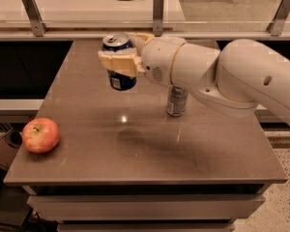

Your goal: Move pepsi can near apple

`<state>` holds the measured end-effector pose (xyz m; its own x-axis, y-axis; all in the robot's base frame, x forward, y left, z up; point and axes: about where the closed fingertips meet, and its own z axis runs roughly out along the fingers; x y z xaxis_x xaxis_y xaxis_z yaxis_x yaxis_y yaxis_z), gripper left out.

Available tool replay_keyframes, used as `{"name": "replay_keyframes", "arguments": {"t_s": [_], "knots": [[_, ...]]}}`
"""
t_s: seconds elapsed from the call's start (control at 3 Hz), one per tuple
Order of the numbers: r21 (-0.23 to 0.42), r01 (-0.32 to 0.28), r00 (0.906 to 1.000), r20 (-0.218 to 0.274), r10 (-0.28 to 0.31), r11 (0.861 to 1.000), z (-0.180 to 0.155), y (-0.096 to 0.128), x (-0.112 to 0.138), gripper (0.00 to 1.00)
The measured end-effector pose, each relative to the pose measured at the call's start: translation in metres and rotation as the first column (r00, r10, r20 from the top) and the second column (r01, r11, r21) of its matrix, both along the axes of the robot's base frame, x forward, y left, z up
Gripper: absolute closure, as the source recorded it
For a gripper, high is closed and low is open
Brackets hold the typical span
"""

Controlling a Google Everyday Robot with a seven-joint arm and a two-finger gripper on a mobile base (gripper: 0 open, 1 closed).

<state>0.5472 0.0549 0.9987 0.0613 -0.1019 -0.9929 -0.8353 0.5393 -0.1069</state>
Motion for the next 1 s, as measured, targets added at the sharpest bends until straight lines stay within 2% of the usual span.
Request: {"name": "replay_keyframes", "arguments": {"t_s": [0.33,1.0], "knots": [[0.026,-0.005,0.9998,-0.019,0.005,1.0,-0.024,0.01,-0.006,1.0],[0.038,0.014,0.9986,-0.052,-0.012,0.999,-0.071,0.012,-0.014,1.0]]}}
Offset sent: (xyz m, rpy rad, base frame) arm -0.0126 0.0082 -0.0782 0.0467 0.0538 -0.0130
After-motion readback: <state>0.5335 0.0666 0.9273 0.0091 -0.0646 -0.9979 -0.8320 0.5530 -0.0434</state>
